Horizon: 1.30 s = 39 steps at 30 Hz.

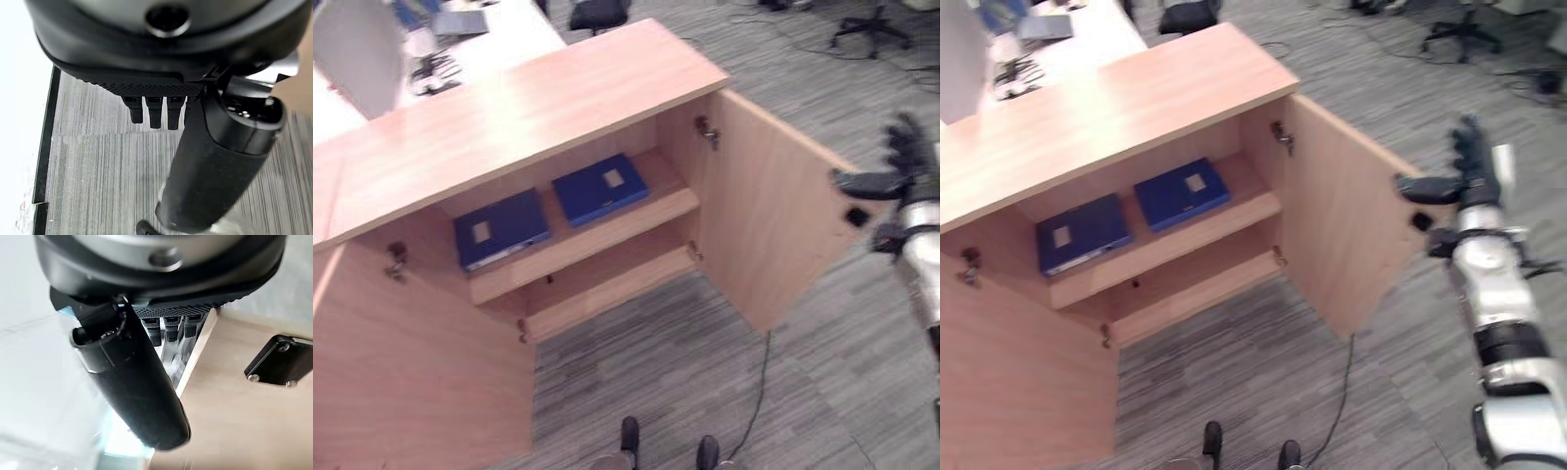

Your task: Put the empty folder in the office cabinet

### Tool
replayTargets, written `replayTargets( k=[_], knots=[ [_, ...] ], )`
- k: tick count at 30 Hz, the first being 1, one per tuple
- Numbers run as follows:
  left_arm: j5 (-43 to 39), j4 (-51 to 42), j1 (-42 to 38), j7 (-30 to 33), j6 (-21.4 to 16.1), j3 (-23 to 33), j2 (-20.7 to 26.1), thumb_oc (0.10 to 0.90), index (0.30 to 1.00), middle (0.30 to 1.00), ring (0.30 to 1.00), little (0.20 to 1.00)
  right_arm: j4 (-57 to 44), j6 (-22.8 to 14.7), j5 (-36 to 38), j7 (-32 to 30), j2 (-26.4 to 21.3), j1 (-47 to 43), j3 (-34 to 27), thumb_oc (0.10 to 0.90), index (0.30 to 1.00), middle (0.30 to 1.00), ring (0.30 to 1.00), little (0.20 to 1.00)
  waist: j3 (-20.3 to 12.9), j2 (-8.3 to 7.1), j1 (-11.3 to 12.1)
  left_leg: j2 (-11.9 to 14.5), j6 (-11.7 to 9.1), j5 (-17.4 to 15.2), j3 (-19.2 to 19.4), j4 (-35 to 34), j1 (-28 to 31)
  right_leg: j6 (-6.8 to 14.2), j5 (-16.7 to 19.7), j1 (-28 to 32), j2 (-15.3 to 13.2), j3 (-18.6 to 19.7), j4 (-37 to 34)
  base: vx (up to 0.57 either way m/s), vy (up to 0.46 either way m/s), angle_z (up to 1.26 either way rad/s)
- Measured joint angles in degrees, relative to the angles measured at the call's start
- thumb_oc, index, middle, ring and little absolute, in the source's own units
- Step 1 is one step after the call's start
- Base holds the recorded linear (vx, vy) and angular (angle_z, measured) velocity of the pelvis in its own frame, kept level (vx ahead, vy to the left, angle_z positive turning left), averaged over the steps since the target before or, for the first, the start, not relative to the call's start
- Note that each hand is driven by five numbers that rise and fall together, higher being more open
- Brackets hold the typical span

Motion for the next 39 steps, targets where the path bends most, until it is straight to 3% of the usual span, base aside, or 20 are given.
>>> replayTargets(
  k=[3, 4, 6, 8, 9, 12, 14, 16, 18, 21, 24, 28, 29, 30, 31, 32, 34, 35, 37, 39],
  knots=[
    [0.8, 0.0, -0.4, 0.5, 0.1, 0.4, 0.5, 0.8, 0.9, 0.9, 0.9, 0.9, -6.9, -1.3, 3.1, 3.8, 4.3, 4.1, 1.9, 0.8, 0.9, 0.9, 0.9, 0.9, -0.1, -0.05, -0.5, 0.3, -0.3, 1.1, -0.1, -0.1, 0.6, -0.4, 0.3, 0.3, 0.2, 0.4, 0.0, 0.0, 0.02, -0.14],
    [0.8, -0.5, -0.5, 0.7, 0.0, 0.7, 0.5, 0.8, 0.9, 0.9, 0.9, 0.9, -9.9, -2.3, 5.6, 6.4, 11.2, 7.6, 4.8, 0.8, 0.9, 0.9, 0.9, 0.9, -0.6, -0.4, -0.5, 0.4, -0.4, 1.9, -0.1, -0.1, 0.9, -1.3, 0.5, 0.6, 0.1, 0.2, 0.0, -0.02, 0.038, 0.0],
    [0.9, -0.8, -0.5, 0.3, 0.0, 0.7, 0.2, 0.8, 0.9, 0.9, 0.9, 0.9, -10.1, -3.3, 7.3, 8.1, 15.2, 9.1, 9.6, 0.8, 0.9, 0.9, 0.9, 0.9, -1.0, -0.06, -0.2, 0.4, -0.2, 2.1, 0.2, -0.1, 0.9, -2.0, 0.6, 0.6, 0.3, -0.3, -0.1, -0.02, 0.03, 0.08],
    [1.0, -0.7, -0.7, 0.3, -0.1, 0.6, 0.2, 0.8, 0.9, 0.9, 0.9, 0.9, -10.1, -1.3, 7.6, 12.5, 15.9, 8.7, 13.8, 0.8, 0.9, 0.9, 0.9, 0.9, -1.6, 0.12, 0.7, 0.4, -0.2, 2.1, 0.3, -0.1, 0.7, -2.0, 0.5, 0.6, 0.4, -0.6, -0.4, -0.05, 0.033, 0.25],
    [2.1, -0.7, -0.8, 0.4, -0.2, 0.6, 0.4, 0.8, 0.9, 0.9, 0.9, 0.9, -9.4, 1.2, 7.5, 15.5, 16.0, 8.9, 20.1, 0.8, 0.9, 0.9, 0.9, 0.9, -2.7, -0.34, 1.7, 0.2, -0.2, 2.1, 0.1, -0.1, -0.1, -2.0, 0.4, 0.3, 0.3, -1.7, -0.4, -0.06, 0.03, 0.41],
    [2.5, -0.8, -1.7, 0.3, -0.5, 0.6, 0.7, 0.8, 0.9, 0.9, 0.9, 0.9, -9.3, 6.2, 6.5, 19.8, 18.2, 9.2, 29.9, 0.8, 0.9, 0.9, 0.9, 0.9, -3.3, -0.83, 5.0, 0.2, -0.2, 1.0, -0.4, -0.1, -1.1, -2.4, 0.1, 0.1, 0.8, -3.0, -0.4, -0.05, 0.016, 0.42],
    [2.6, -0.6, -1.0, 0.4, -0.4, -0.4, 0.7, 0.8, 0.9, 0.9, 0.9, 0.9, -8.9, 6.8, 6.6, 21.4, 21.9, 10.1, 31.2, 0.8, 0.9, 0.9, 0.9, 0.9, -4.3, -0.14, 7.2, 1.3, 1.6, -3.7, -0.3, 0.2, -1.6, -2.0, -0.4, -0.5, 1.8, -3.2, 1.7, -0.04, -0.008, 0.24],
    [2.6, -0.6, 1.0, 0.4, -0.4, -0.4, 1.2, 0.8, 0.9, 0.9, 0.9, 0.9, -8.4, 6.5, 10.1, 21.2, 29.3, 12.7, 29.7, 0.8, 0.9, 0.9, 0.9, 0.9, -4.9, -1.27, 8.6, 0.4, 2.3, -4.5, -0.5, 1.3, -2.1, -1.5, -3.5, -3.4, 0.2, -3.0, 9.1, -0.03, -0.01, 0.11],
    [2.6, -0.4, 2.6, 0.5, -0.4, -0.2, 1.4, 0.8, 0.9, 0.9, 0.9, 0.9, -6.7, 5.9, 13.6, 21.2, 33.2, 13.8, 29.1, 0.8, 0.9, 0.9, 0.9, 0.9, -5.6, -2.38, 9.5, -0.4, 2.7, -4.9, -0.4, 1.7, -2.4, -1.3, -6.7, -5.6, -1.6, -3.0, 14.9, -0.01, -0.016, 0.16],
    [2.4, -0.5, 2.6, 0.5, -0.4, -0.2, 2.5, 0.8, 0.9, 0.9, 0.9, 0.9, -6.6, 5.3, 14.4, 21.2, 29.9, 14.4, 29.0, 0.8, 0.9, 0.9, 0.9, 0.9, -6.1, -3.26, 10.9, -0.7, 3.0, -5.1, -0.6, 3.3, -4.3, -1.6, -9.4, -8.5, -2.8, -3.2, 20.3, 0.0, -0.044, 0.21],
    [1.9, -0.7, 2.4, 0.5, -0.5, 0.2, 3.1, 0.8, 0.9, 0.9, 0.9, 0.9, -5.5, 5.3, 14.3, 21.2, 25.8, 15.8, 30.5, 0.8, 0.9, 0.9, 0.9, 0.9, -6.2, -3.44, 11.5, -0.8, 3.5, -7.0, -2.1, 4.2, -5.2, -1.7, -10.2, -8.5, -2.6, -4.3, 20.5, -0.01, -0.049, 0.22],
    [-0.5, -0.8, -0.8, 0.3, -0.6, 0.2, 3.0, 0.8, 0.9, 0.9, 0.9, 0.9, -0.8, 6.4, 9.6, 20.0, 21.0, 15.8, 30.5, 0.8, 0.9, 0.9, 0.9, 0.9, -6.2, -4.93, 12.7, -1.3, 4.1, -10.6, -5.8, 4.1, -7.6, -3.2, -8.5, -7.0, -2.8, -10.9, 15.9, -0.01, -0.077, 0.8],
    [-0.8, -0.9, -1.1, 0.3, -0.6, -0.3, 2.8, 0.8, 0.9, 0.9, 0.9, 0.9, 2.0, 6.2, 6.6, 19.5, 19.6, 16.1, 30.1, 0.8, 0.9, 0.9, 0.9, 0.9, -6.0, -5.19, 13.8, -2.0, 4.8, -9.6, -5.4, 5.4, -7.9, -3.4, -8.3, -5.7, -2.3, -13.4, 16.2, 0.01, -0.051, 0.87],
    [-2.0, -1.3, -1.7, 0.5, -0.4, -1.3, 2.2, 0.8, 0.9, 0.9, 0.9, 0.9, 4.3, 5.2, 3.8, 18.9, 19.0, 17.2, 29.2, 0.8, 0.9, 0.9, 0.9, 0.9, -6.2, -3.76, 14.4, -2.1, 5.4, -5.4, -5.5, 7.3, -8.7, -3.2, -8.4, -3.9, -2.3, -17.0, 14.9, 0.04, 0.032, 1.34],
    [-2.8, -1.9, -2.2, 0.4, -0.6, -1.7, 2.3, 0.8, 0.9, 0.9, 0.9, 0.9, 8.2, 5.0, 1.1, 17.8, 19.1, 18.8, 26.9, 0.8, 0.9, 0.9, 0.9, 0.9, -5.9, -3.08, 14.6, -1.8, 4.3, -5.1, -5.9, 7.8, -9.4, -2.7, -9.7, -2.7, -1.4, -18.6, 14.7, -0.03, 0.082, 1.33],
    [-3.5, -2.7, -2.2, 0.3, -1.1, -1.5, 2.4, 0.8, 0.9, 0.9, 0.9, 0.9, 11.1, 5.6, -0.9, 16.4, 20.2, 19.0, 26.0, 0.8, 0.9, 0.9, 0.9, 0.9, -5.9, -4.48, 15.5, -1.6, 5.1, -6.1, -4.3, 6.8, -9.1, -3.2, -10.2, -2.9, -2.5, -19.7, 15.6, -0.01, 0.096, 1.2],
    [-5.3, -3.7, -3.2, 0.5, -1.5, 0.3, 2.6, 0.8, 0.9, 0.9, 0.9, 0.9, 17.2, 6.3, -6.3, 14.3, 22.8, 20.9, 21.6, 0.8, 0.9, 0.9, 0.9, 0.9, -5.2, -8.86, 16.8, -1.2, 4.2, -9.5, 5.3, 4.7, -9.3, -3.7, -9.4, -3.1, -6.3, -24.9, 14.2, 0.02, 0.174, 1.08],
    [-6.2, -3.2, -3.2, 0.6, -1.3, 0.5, 2.5, 0.8, 0.9, 0.9, 0.9, 0.9, 19.3, 6.2, -7.5, 14.1, 23.7, 22.3, 18.6, 0.8, 0.9, 0.9, 0.9, 0.9, -5.1, -9.29, 16.1, -0.4, 3.3, -8.8, 8.9, 4.6, -8.8, -3.4, -8.7, -1.9, -6.8, -26.7, 12.8, 0.07, 0.283, 1.26],
    [-6.8, -1.1, -3.5, 0.9, -0.7, 0.3, 2.2, 0.8, 0.9, 0.9, 0.9, 0.9, 24.5, 6.0, -10.4, 12.6, 24.5, 24.4, 12.7, 0.8, 0.9, 0.9, 0.9, 0.9, -4.9, -6.71, 14.2, 3.1, 1.8, -8.1, 14.4, 5.1, -6.5, -2.1, -7.7, 0.1, -7.5, -29.3, 11.6, 0.1, 0.254, 0.93],
    [-6.7, -3.5, -2.5, 3.3, -0.6, -0.5, 0.5, 0.8, 0.9, 0.9, 0.9, 0.9, 25.6, 6.6, -13.4, 9.3, 22.5, 27.5, 9.1, 0.8, 0.9, 0.9, 0.9, 0.9, -4.7, -2.66, 12.9, 5.5, 1.6, -7.6, 15.2, 3.8, -3.7, -0.4, -6.8, 0.8, -7.8, -30.2, 11.6, 0.07, 0.142, 0.4]
  ],
)
